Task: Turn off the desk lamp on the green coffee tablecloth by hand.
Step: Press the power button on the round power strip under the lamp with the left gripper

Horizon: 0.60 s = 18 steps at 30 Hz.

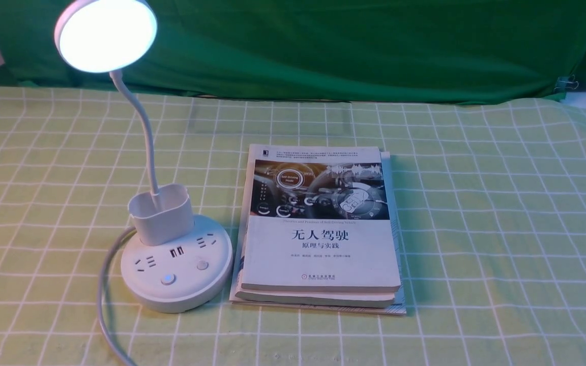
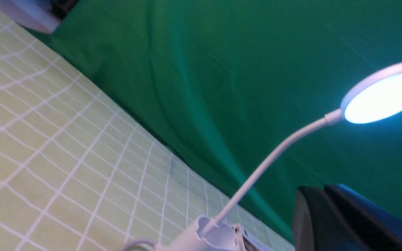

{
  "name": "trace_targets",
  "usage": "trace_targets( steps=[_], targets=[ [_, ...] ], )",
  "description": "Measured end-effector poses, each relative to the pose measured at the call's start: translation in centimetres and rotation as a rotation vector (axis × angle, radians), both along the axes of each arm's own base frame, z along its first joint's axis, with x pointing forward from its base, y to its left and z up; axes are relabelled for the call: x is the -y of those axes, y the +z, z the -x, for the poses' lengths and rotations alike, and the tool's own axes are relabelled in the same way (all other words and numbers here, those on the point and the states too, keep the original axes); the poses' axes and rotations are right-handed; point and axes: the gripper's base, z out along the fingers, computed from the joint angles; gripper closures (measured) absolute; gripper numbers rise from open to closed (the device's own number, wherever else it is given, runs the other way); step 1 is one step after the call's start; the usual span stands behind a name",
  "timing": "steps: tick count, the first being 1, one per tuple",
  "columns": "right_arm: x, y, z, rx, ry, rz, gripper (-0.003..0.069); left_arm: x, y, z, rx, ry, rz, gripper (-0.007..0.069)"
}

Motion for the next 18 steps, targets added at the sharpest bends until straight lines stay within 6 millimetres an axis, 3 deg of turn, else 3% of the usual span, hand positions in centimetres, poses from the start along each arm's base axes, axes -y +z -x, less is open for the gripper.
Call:
trace_targets(
  steps=[3, 6, 12, 17, 18],
  targets=[
    [0.0, 0.0, 0.0, 0.000, 0.000, 0.000, 0.0629, 0.6, 2.8, -0.8, -0.144, -0.080, -0.132, 0.0615],
    [0.0, 0.0, 0.0, 0.000, 0.000, 0.000, 0.0629, 1.2, 4.6, -2.8, -0.372, -0.194, -0.262, 0.0615],
    [0.0, 0.0, 0.0, 0.000, 0.000, -0.001, 0.0629, 2.3, 4.7, -7.8, -0.706, -0.435, -0.411, 0.0615],
    [0.0, 0.0, 0.0, 0.000, 0.000, -0.001, 0.0629, 5.1, 3.5, -10.4, -0.831, -0.633, -0.551, 0.0615],
    [0.0, 0.0, 0.0, 0.000, 0.000, -0.001, 0.0629, 6.5, 2.9, -11.1, -0.876, -0.707, -0.605, 0.0615]
  ],
)
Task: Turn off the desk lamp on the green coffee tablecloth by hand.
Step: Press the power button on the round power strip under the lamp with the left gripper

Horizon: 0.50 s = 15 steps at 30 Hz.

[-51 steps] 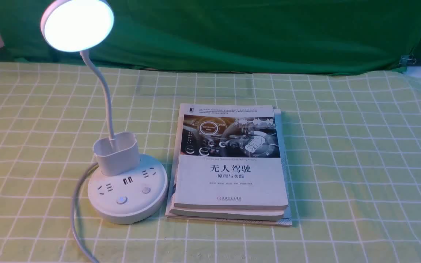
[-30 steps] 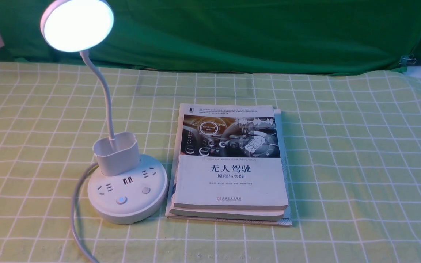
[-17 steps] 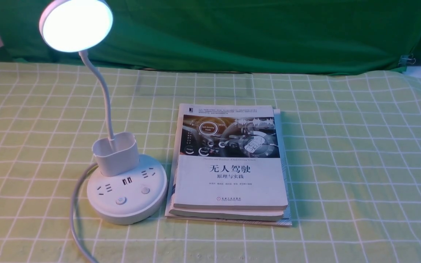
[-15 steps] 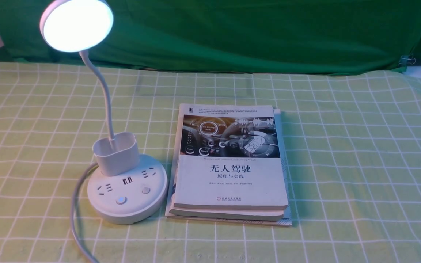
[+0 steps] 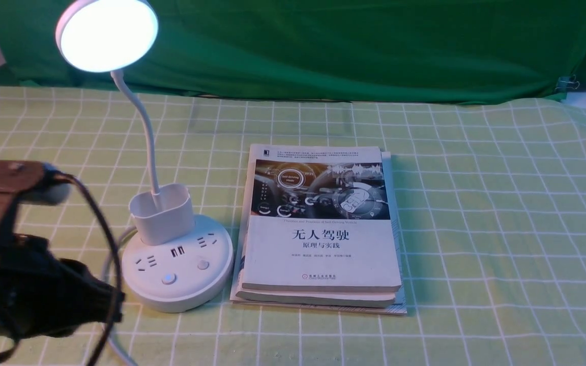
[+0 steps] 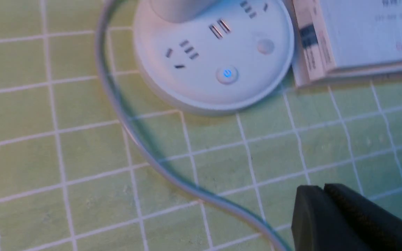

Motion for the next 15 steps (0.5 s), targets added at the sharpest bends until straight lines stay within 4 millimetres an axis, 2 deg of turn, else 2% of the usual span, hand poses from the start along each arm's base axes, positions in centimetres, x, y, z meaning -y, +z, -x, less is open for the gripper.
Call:
trace_targets(
  steps=[8, 15],
  targets=[
    [0.0, 0.0, 0.0, 0.000, 0.000, 0.000, 0.0629, 5.5, -2.4, -2.5, -0.219, -0.226, -0.145, 0.0615],
    [0.0, 0.0, 0.0, 0.000, 0.000, 0.000, 0.0629, 7.2, -3.1, -4.5, -0.269, -0.266, -0.202, 0.0615]
  ],
)
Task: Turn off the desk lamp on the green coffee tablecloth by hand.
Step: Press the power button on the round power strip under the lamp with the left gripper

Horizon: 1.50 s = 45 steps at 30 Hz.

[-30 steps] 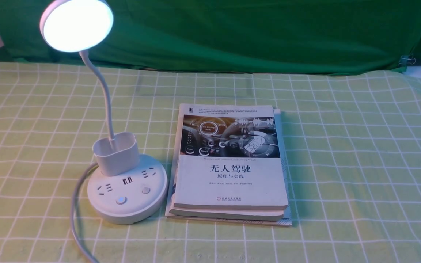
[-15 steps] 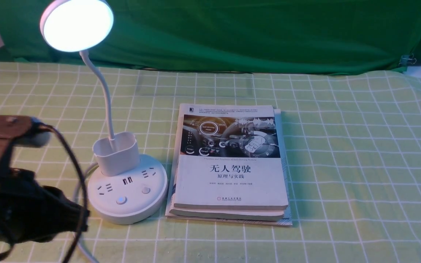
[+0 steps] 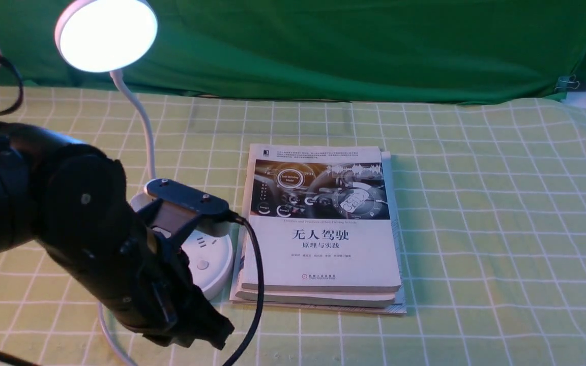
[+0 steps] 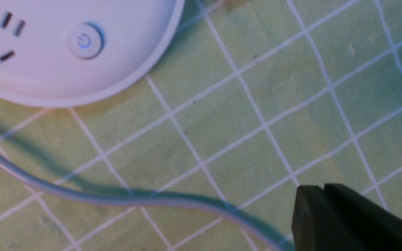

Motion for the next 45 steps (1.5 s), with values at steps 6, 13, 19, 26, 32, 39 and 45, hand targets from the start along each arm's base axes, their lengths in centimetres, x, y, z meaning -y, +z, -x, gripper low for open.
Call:
trace_targets(
  steps=[6, 13, 19, 26, 32, 39, 45],
  targets=[
    [0.0, 0.0, 0.0, 0.000, 0.000, 0.000, 0.0629, 0.9, -0.1, -1.9, -0.032, -0.015, -0.044, 0.0615],
    [0.0, 0.0, 0.0, 0.000, 0.000, 0.000, 0.0629, 2.6, -1.8, -6.2, -0.061, -0.019, -0.116, 0.0615],
    [0.0, 0.0, 0.0, 0.000, 0.000, 0.000, 0.0629, 2.2, -2.3, -10.3, -0.017, 0.030, -0.165, 0.0615],
    [0.0, 0.0, 0.0, 0.000, 0.000, 0.000, 0.0629, 2.0, -2.7, -11.8, -0.012, 0.057, -0.181, 0.0615],
    [0.0, 0.0, 0.0, 0.000, 0.000, 0.000, 0.0629, 1.8, -4.2, -12.3, -0.044, 0.064, -0.203, 0.0615],
    [0.0, 0.0, 0.0, 0.000, 0.000, 0.000, 0.0629, 1.7, -5.5, -12.9, -0.068, 0.073, -0.213, 0.0615],
    [0.0, 0.0, 0.0, 0.000, 0.000, 0.000, 0.0629, 1.7, -5.1, -12.9, -0.059, 0.086, -0.207, 0.0615]
  ],
)
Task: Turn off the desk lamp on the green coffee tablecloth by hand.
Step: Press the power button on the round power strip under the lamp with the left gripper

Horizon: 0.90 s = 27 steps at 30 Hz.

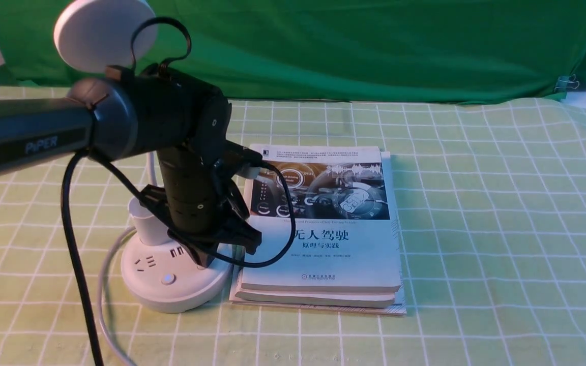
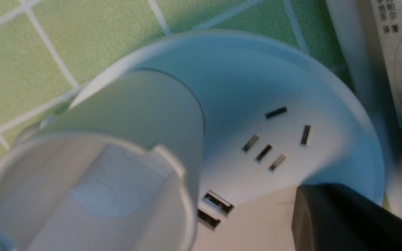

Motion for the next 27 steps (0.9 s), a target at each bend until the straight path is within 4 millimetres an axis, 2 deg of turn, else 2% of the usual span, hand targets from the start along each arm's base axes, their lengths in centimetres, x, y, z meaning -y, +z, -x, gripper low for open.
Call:
trace_targets(
  steps=[7, 12, 17, 27],
  targets=[
    [0.0, 0.0, 0.0, 0.000, 0.000, 0.000, 0.0629, -0.2, 2.2, 0.4, 0.061, 0.011, 0.023, 0.0615],
    [0.0, 0.0, 0.0, 0.000, 0.000, 0.000, 0.0629, -0.2, 1.7, 0.3, 0.048, 0.013, 0.021, 0.0615],
    [0.0, 0.0, 0.0, 0.000, 0.000, 0.000, 0.0629, 0.0, -0.3, 0.1, -0.016, 0.017, -0.002, 0.0614],
    [0.0, 0.0, 0.0, 0.000, 0.000, -0.001, 0.0629, 0.0, 0.1, 0.1, -0.011, 0.016, 0.000, 0.0609]
  ],
)
